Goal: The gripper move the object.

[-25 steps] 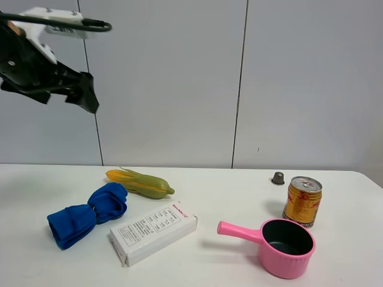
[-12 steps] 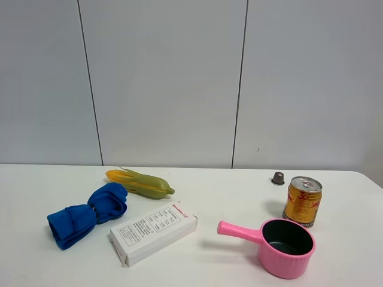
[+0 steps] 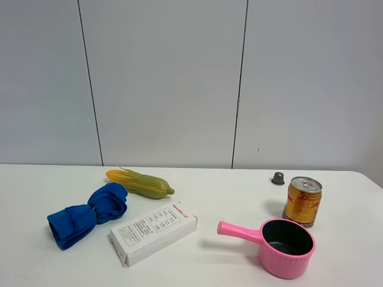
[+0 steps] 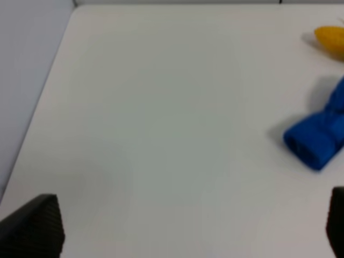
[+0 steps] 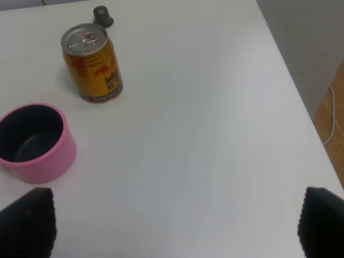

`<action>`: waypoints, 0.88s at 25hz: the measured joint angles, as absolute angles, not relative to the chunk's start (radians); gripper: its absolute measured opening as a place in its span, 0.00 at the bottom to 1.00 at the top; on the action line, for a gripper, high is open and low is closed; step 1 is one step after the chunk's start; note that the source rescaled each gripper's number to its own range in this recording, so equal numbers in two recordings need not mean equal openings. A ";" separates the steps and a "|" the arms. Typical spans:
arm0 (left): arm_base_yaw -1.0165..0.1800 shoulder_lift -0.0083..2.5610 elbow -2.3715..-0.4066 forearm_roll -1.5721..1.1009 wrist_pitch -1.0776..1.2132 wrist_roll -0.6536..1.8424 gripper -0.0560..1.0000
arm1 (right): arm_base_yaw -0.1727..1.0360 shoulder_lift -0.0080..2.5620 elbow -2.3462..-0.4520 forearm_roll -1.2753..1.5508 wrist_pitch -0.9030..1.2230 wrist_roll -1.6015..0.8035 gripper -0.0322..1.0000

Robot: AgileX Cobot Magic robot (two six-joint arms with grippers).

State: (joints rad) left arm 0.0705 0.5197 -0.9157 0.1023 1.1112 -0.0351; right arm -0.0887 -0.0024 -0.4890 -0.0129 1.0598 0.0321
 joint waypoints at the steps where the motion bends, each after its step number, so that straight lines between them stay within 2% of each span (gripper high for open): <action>1: 0.070 0.472 -0.904 0.102 1.136 -0.037 1.00 | -0.089 -0.002 -0.489 -0.013 1.060 0.032 1.00; 12: 0.070 0.062 -0.693 0.100 1.169 -0.084 1.00 | -0.089 -0.002 -0.489 -0.013 1.060 0.032 1.00; 22: 0.070 -0.002 -0.540 0.098 1.114 -0.084 1.00 | -0.089 -0.002 -0.489 -0.013 1.060 0.032 1.00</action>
